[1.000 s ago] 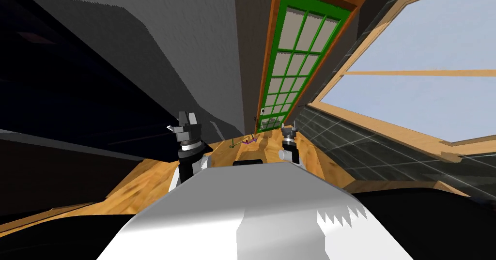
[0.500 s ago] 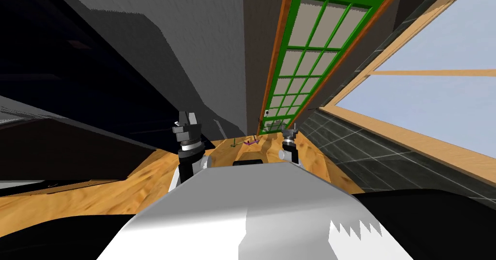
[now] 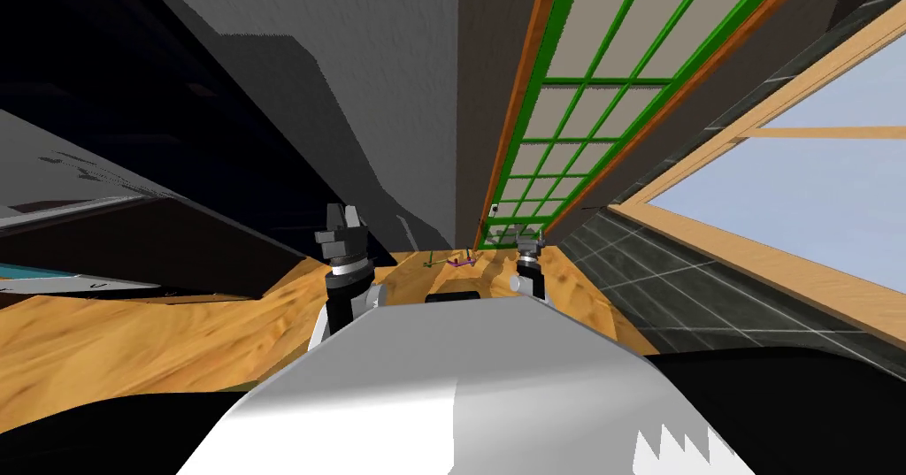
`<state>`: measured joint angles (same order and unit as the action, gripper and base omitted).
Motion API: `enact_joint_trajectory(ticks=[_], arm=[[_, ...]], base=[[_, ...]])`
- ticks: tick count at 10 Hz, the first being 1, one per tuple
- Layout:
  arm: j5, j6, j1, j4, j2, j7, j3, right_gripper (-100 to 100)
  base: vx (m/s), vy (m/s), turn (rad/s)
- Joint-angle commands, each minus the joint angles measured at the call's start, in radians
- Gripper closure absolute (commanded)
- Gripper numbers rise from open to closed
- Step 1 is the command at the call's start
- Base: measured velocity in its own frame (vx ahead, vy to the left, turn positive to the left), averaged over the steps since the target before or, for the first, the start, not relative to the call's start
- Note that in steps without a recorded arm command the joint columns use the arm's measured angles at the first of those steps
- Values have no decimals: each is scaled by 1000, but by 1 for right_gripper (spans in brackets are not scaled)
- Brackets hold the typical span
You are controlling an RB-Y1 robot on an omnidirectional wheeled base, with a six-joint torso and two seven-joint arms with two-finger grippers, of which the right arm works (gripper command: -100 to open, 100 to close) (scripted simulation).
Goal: Pull the door open
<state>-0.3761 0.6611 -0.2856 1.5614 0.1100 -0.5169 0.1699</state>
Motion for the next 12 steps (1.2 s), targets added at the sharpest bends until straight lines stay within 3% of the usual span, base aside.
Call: enact_joint_trajectory(ticks=[1,12], arm=[[-13,12,17,-43,1,-33,8,-100],[-102,73,86,-278,9,-243,61,-100]], base=[[31,-96,115],[22,-101,214]])
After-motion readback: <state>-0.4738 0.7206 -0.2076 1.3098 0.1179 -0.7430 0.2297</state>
